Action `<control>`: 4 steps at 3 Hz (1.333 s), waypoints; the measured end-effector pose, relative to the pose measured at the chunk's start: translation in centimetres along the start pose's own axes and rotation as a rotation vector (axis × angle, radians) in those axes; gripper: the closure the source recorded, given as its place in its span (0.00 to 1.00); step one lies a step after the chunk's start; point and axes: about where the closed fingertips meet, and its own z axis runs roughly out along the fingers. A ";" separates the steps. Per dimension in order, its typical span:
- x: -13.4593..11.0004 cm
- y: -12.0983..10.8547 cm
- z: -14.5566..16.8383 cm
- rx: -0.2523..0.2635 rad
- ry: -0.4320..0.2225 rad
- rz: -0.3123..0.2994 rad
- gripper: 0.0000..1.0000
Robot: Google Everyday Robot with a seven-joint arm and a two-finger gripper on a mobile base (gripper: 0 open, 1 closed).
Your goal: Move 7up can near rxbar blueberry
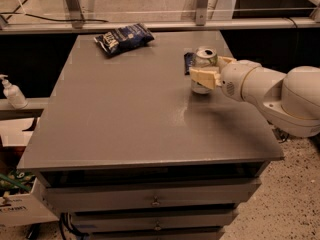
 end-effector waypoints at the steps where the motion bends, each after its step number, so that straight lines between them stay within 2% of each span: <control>1: -0.3 -0.8 1.6 0.015 -0.003 -0.023 1.00; 2: -0.9 -2.1 1.7 0.037 -0.003 -0.062 1.00; 4: -0.7 -4.7 0.2 0.085 0.003 -0.077 1.00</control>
Offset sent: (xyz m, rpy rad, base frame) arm 0.0406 -0.0234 0.0140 -0.0984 -0.0731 -0.0478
